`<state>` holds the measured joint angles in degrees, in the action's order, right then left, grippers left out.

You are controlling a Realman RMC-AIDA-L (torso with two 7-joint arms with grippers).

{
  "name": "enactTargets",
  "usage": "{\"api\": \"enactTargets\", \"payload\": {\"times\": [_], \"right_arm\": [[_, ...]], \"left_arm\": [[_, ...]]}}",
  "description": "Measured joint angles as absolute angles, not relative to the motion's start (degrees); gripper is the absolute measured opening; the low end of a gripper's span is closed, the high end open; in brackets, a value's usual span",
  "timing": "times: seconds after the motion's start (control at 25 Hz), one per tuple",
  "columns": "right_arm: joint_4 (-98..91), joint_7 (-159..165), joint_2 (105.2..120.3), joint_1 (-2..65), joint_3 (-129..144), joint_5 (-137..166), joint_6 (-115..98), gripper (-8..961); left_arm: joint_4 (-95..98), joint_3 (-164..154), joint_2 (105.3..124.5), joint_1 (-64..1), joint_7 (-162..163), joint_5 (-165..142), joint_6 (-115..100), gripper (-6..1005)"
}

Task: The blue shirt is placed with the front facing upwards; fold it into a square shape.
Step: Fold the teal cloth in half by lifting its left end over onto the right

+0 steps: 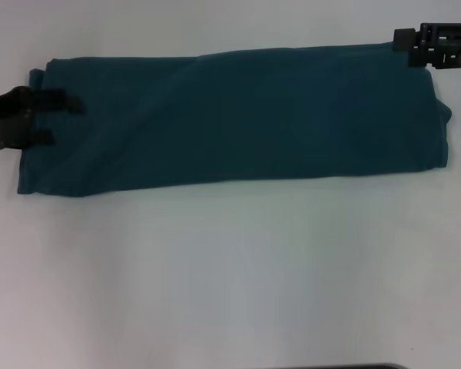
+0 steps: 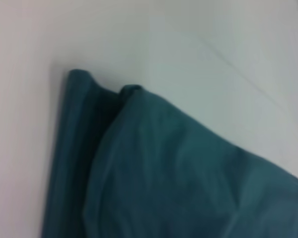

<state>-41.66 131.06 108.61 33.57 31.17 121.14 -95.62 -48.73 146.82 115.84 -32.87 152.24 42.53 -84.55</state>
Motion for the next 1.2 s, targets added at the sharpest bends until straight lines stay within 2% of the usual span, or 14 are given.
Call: {"api": "enactTargets", "payload": {"times": [0.44, 1.2], "right_arm": [[-41.66, 131.48, 108.55, 33.38, 30.86, 121.11, -95.71, 917], [-41.66, 131.48, 108.37, 33.16, 30.67, 121.11, -96.02, 915]], "left_arm": [[-47.25, 142.05, 116.61, -33.51, 156.54, 37.62, -76.26, 908], [-47.8, 142.12, 116.11, -34.49, 155.61, 39.77, -77.18, 905]]}}
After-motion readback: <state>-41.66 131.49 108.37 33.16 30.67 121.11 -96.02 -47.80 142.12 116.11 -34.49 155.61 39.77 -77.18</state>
